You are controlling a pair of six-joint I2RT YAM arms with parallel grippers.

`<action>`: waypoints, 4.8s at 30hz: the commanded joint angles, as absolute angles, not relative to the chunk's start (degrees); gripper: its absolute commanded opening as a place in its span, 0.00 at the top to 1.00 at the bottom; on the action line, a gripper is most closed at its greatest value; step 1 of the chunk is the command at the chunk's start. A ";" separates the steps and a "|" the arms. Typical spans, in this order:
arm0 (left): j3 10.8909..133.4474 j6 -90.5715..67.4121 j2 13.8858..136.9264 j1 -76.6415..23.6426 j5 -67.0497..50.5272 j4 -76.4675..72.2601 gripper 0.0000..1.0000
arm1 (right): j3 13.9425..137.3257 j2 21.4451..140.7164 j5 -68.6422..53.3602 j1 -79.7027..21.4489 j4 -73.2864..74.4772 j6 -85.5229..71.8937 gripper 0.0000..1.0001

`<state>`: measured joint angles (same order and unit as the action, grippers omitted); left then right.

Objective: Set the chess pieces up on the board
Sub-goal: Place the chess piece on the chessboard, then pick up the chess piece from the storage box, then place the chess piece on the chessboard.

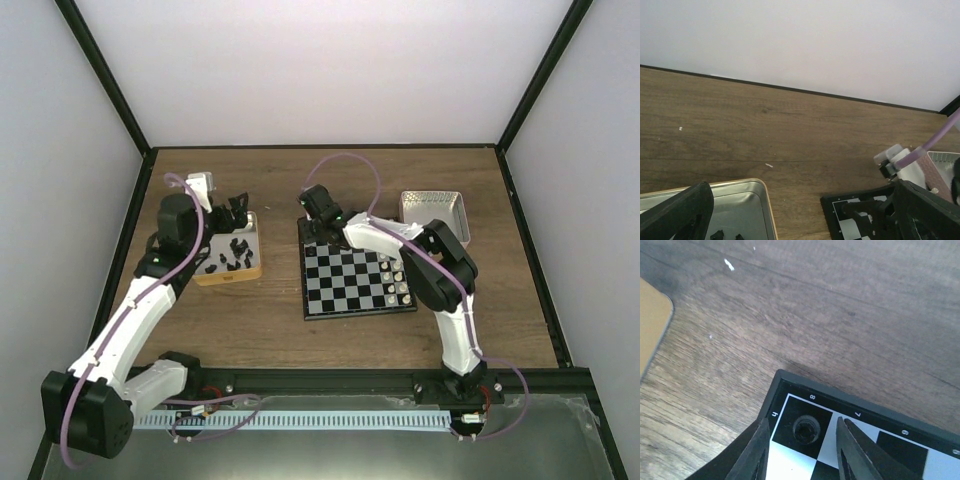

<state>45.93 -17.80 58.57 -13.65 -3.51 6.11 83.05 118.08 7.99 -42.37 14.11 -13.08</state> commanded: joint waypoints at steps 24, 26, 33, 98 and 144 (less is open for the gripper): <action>51.93 -30.59 88.53 -11.18 4.51 20.25 0.60 | 65.52 90.48 4.80 -42.45 12.38 -24.16 0.63; 52.58 -30.51 90.71 -11.06 4.35 19.74 0.60 | 64.56 89.75 4.11 -42.45 12.26 -24.83 0.64; 54.16 -29.40 96.31 -10.41 5.26 18.14 0.59 | 63.24 88.15 3.25 -42.45 12.73 -25.71 0.65; 48.30 -27.62 83.91 -14.91 1.09 8.39 0.88 | 62.17 82.85 -2.61 -42.01 11.62 -30.44 0.68; 41.16 13.09 70.18 -40.39 -26.63 -28.32 0.95 | 59.73 69.31 -40.77 -28.83 15.01 -27.45 0.65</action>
